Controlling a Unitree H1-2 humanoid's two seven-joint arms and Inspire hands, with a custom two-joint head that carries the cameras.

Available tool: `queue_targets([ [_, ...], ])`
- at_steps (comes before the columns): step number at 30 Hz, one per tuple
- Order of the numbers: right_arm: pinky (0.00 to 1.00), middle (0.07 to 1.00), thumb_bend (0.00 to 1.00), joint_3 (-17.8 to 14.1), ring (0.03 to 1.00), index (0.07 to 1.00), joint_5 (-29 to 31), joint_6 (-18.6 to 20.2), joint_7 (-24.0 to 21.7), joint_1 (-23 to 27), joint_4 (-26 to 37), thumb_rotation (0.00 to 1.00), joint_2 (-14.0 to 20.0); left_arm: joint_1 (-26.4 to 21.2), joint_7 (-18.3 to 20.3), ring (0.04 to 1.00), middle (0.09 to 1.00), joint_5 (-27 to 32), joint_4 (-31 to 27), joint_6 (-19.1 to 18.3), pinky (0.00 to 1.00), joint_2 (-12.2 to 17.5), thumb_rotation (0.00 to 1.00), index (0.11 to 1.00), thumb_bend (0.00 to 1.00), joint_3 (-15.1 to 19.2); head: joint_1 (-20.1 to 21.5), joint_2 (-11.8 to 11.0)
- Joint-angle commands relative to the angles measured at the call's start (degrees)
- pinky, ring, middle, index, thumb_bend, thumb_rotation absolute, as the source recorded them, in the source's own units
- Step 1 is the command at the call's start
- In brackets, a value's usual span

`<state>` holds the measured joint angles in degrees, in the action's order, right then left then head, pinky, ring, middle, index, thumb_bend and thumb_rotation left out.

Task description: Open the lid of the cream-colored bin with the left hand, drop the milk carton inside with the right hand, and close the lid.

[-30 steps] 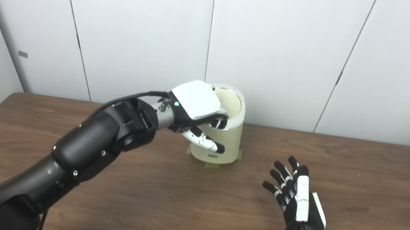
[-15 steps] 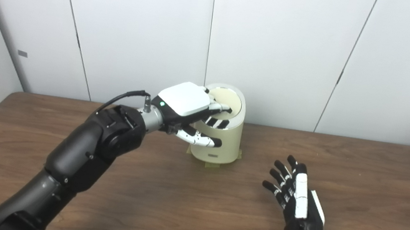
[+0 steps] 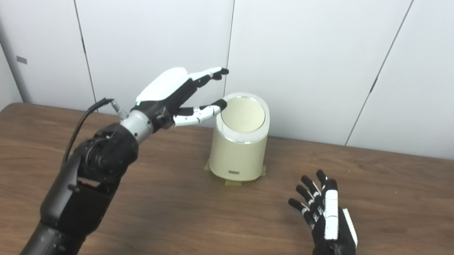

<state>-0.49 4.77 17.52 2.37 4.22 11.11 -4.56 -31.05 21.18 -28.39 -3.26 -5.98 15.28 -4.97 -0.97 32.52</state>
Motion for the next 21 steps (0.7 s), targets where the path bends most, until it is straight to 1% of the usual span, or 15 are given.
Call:
queue_targets([
  [1, 0.77, 0.910, 0.61, -0.30, 0.895, 1.000, 1.04, -2.65, -0.30, 2.18, 2.33, 1.00, -0.65, -0.34, -0.63, 0.948, 0.917, 3.81, -3.81, -2.35, 0.95, 0.19, 0.77, 0.954, 0.34, 1.84, -0.16, 0.24],
  [2, 0.78, 0.913, 0.61, -0.43, 0.897, 1.000, 1.38, -3.23, -0.46, 2.20, 2.35, 1.00, -0.66, 1.24, -0.64, 0.949, 0.922, 4.91, -5.20, -3.09, 0.94, 0.24, 0.81, 0.963, 0.34, 2.27, -0.16, 0.24],
  [3, 0.79, 0.915, 0.62, -0.52, 0.902, 0.996, 1.60, -3.69, -0.56, 2.22, 2.41, 1.00, -0.65, 2.90, -0.90, 0.943, 0.932, 5.65, -6.55, -3.72, 0.92, 0.26, 0.83, 0.971, 0.33, 2.63, -0.19, 0.33],
  [5, 0.79, 0.913, 0.63, -0.57, 0.905, 0.987, 1.63, -4.18, -0.59, 2.20, 2.63, 1.00, -0.53, 6.32, -2.37, 0.938, 0.940, 6.57, -8.91, -4.46, 0.90, -0.15, 0.86, 0.975, 0.34, 3.45, -0.15, 0.68],
  [6, 0.80, 0.912, 0.64, -0.54, 0.907, 0.982, 1.49, -4.39, -0.59, 2.21, 2.66, 1.00, -0.43, 7.82, -3.17, 0.932, 0.941, 7.17, -9.98, -5.13, 0.89, -0.70, 0.88, 0.973, 0.34, 4.03, -0.15, 0.68],
  [7, 0.80, 0.911, 0.64, -0.56, 0.908, 0.981, 1.37, -4.69, -0.61, 2.21, 2.59, 1.00, -0.27, 9.77, -4.09, 0.929, 0.941, 8.69, -11.48, -6.79, 0.89, -2.10, 0.88, 0.970, 0.34, 5.18, -0.26, 0.75],
  [9, 0.81, 0.917, 0.65, -0.57, 0.912, 0.979, 1.21, -5.12, -0.69, 2.16, 2.57, 1.00, 0.05, 12.38, -5.13, 0.948, 0.954, 11.10, -13.62, -9.32, 0.96, -3.96, 0.89, 0.976, 0.34, 6.54, -0.41, 1.01],
  [10, 0.81, 0.918, 0.65, -0.45, 0.913, 0.979, 0.91, -5.17, -0.68, 2.09, 2.75, 1.00, 0.24, 14.17, -5.61, 0.952, 0.957, 12.60, -14.96, -10.90, 0.97, -5.16, 0.89, 0.978, 0.34, 7.31, -0.53, 1.17],
  [12, 0.83, 0.923, 0.66, -0.20, 0.918, 0.973, 0.32, -5.19, -0.66, 1.98, 3.08, 1.00, 0.61, 16.85, -6.43, 0.979, 0.970, 14.95, -16.62, -12.35, 0.99, -6.78, 0.96, 0.995, 0.39, 8.29, -0.68, 1.26],
  [15, 0.86, 0.931, 0.66, 0.07, 0.929, 0.970, -0.11, -4.99, -1.11, 1.92, 3.49, 1.00, 1.49, 20.44, -8.56, 0.982, 0.978, 16.88, -18.23, -12.38, 1.00, -8.97, 0.99, 1.000, 0.39, 9.18, -0.97, 1.51],
  [19, 0.89, 0.944, 0.66, 0.53, 0.948, 0.963, -0.94, -4.42, -1.34, 1.93, 4.18, 1.00, 2.66, 24.54, -11.59, 0.994, 0.989, 20.80, -18.98, -12.71, 1.00, -12.78, 1.00, 1.000, 0.38, 10.94, -1.01, 1.95],
  [21, 0.91, 0.953, 0.67, 0.88, 0.958, 0.954, -1.60, -3.96, -1.51, 1.85, 4.57, 1.00, 3.27, 26.02, -12.91, 0.999, 0.991, 21.79, -18.59, -11.71, 1.00, -13.92, 1.00, 1.000, 0.37, 11.14, -1.02, 2.19],
])
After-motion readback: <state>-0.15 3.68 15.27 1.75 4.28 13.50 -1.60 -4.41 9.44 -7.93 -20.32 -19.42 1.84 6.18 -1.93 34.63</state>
